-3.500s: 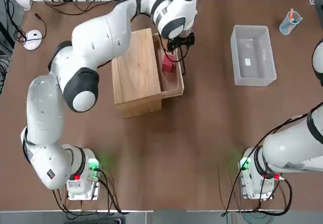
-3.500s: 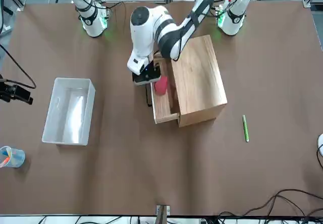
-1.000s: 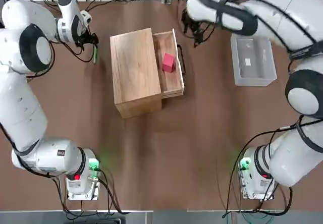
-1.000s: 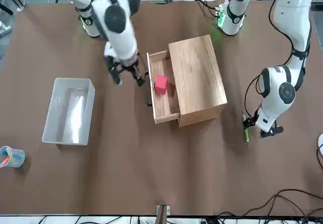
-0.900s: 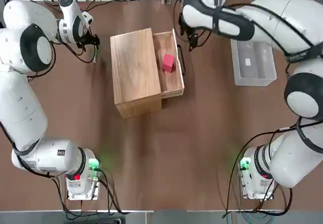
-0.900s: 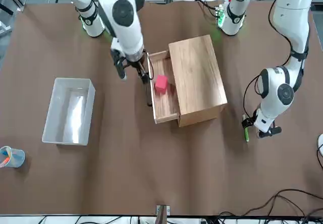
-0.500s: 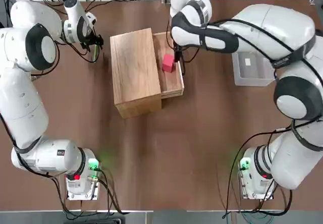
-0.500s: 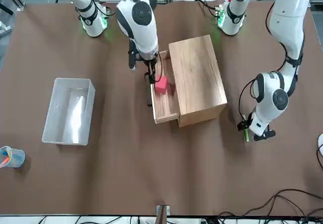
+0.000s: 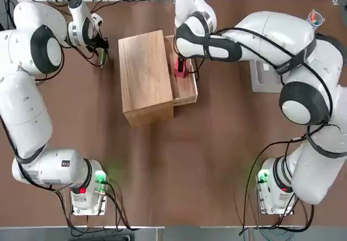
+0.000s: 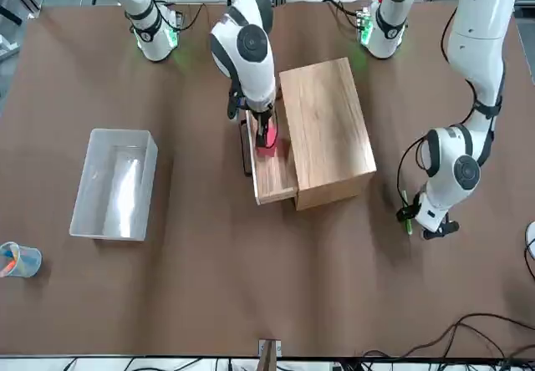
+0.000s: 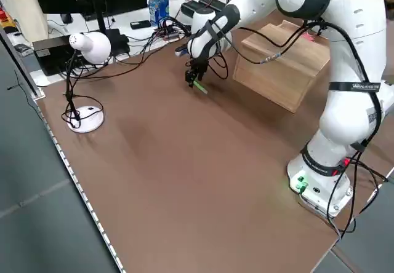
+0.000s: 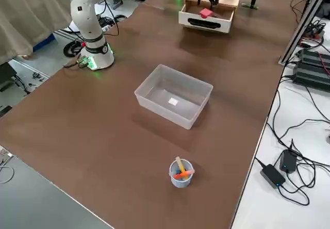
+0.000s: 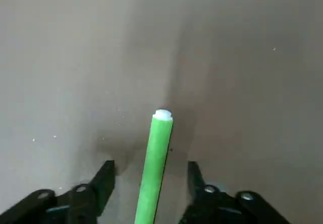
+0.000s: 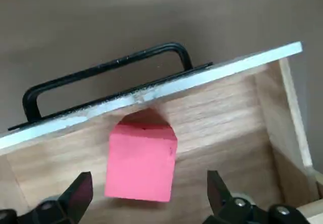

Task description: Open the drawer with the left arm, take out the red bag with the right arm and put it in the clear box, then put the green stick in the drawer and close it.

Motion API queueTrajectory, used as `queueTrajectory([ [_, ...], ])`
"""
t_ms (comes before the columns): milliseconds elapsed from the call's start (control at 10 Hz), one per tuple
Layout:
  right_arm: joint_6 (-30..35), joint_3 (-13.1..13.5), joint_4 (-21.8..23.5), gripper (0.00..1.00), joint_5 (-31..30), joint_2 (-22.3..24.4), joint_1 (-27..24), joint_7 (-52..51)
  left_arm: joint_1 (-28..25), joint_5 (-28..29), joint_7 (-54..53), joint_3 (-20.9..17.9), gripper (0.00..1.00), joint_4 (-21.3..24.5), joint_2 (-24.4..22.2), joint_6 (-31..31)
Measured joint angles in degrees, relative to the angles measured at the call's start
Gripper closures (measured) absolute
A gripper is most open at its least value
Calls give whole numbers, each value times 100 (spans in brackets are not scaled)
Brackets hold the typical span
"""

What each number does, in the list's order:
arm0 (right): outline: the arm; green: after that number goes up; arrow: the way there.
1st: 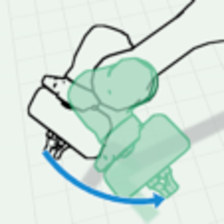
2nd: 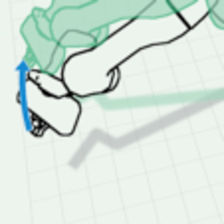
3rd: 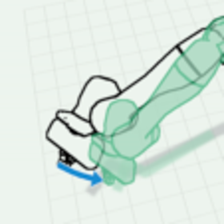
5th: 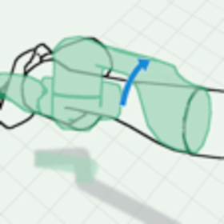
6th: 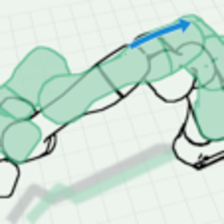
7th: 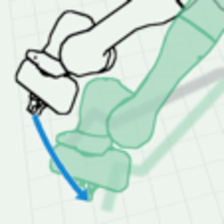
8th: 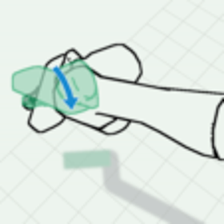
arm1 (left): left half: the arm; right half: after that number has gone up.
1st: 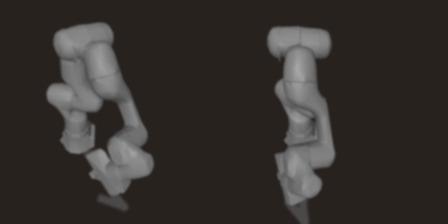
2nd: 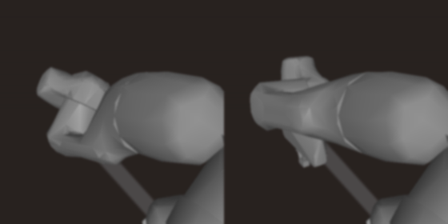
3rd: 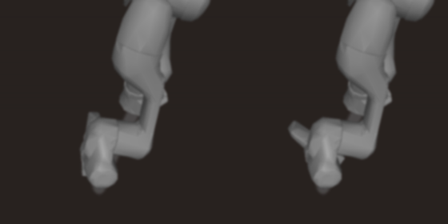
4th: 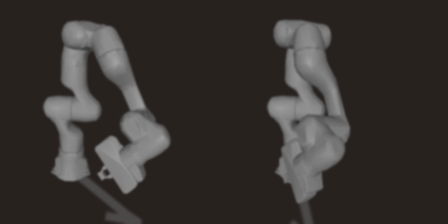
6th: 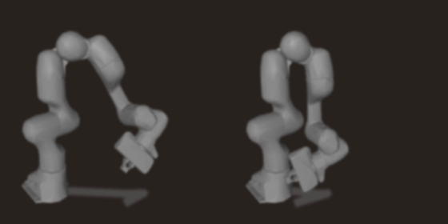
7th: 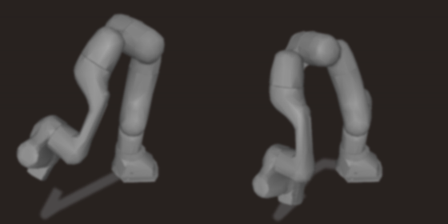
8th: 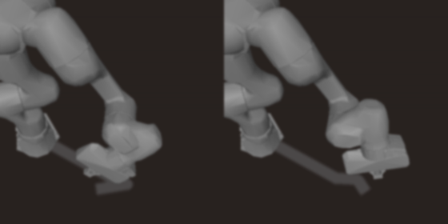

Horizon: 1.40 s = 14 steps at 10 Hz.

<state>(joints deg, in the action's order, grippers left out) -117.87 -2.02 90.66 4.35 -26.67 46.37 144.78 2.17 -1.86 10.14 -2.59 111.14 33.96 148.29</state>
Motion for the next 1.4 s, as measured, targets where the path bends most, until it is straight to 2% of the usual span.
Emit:
queueTrajectory([
  [200,-72,0,-15,0,16,-83,24,99,1,0,2,5,73,0,2,-2],
  [300,-80,0,-15,0,16,-114,36,113,1,-1,2,7,82,0,-5,-2],
  [600,-252,0,-17,0,16,-256,78,134,0,-1,2,8,82,15,-238,-163],
  [1300,-373,45,-48,0,17,-569,286,181,13,-2,-13,87,82,-19,-1928,-2108],
  [1400,-373,59,-48,3,17,-595,286,184,18,-2,-13,120,82,-18,-2172,-2416],
])
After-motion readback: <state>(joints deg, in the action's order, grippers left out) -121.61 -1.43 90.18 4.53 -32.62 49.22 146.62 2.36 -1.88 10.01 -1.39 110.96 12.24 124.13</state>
